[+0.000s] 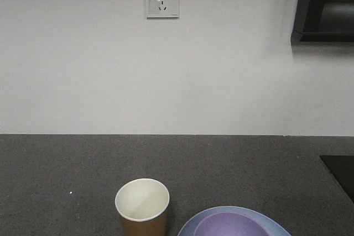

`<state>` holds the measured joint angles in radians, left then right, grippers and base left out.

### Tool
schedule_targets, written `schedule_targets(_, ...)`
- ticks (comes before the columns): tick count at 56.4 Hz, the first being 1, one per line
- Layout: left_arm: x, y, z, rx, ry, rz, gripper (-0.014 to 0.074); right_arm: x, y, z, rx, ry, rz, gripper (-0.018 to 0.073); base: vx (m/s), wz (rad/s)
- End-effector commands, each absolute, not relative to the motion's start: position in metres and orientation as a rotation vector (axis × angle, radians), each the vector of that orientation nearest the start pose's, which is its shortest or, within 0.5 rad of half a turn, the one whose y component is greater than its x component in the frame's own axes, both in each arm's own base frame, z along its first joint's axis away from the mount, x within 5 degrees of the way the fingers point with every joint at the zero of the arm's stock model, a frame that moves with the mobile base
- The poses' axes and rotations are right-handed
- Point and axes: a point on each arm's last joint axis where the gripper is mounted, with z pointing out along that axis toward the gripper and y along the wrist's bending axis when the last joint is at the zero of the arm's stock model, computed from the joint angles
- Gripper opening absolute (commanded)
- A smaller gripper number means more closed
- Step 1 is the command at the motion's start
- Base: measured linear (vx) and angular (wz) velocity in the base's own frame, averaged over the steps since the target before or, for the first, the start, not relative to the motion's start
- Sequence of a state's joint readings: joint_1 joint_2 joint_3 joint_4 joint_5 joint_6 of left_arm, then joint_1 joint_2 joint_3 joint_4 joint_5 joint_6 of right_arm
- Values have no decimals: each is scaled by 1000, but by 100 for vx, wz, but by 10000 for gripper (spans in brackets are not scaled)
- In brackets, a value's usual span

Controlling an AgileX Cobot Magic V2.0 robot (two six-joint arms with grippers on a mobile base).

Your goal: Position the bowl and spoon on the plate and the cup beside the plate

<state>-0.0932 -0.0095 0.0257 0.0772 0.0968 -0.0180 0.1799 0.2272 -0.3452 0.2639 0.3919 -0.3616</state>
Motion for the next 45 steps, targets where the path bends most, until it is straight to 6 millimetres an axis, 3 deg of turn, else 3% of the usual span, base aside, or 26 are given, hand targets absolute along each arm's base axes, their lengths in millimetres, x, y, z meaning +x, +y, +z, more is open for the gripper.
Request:
schedule_targets(1,54,-5,212,110,1475,-25,-6,62,19,297,-300,1615,118,-8,0,0)
schedule_targets(27,54,-5,212,110,1475,-25,-6,63,17,294,-286,1619,108,-8,0,0)
schedule_targets(32,54,-5,212,110,1475,-25,-6,63,13,282,-218,1630,88,-8,0,0)
schedule_targets(45,54,-5,212,110,1475,-25,-6,59,1,223,109,1634,134,-8,0,0)
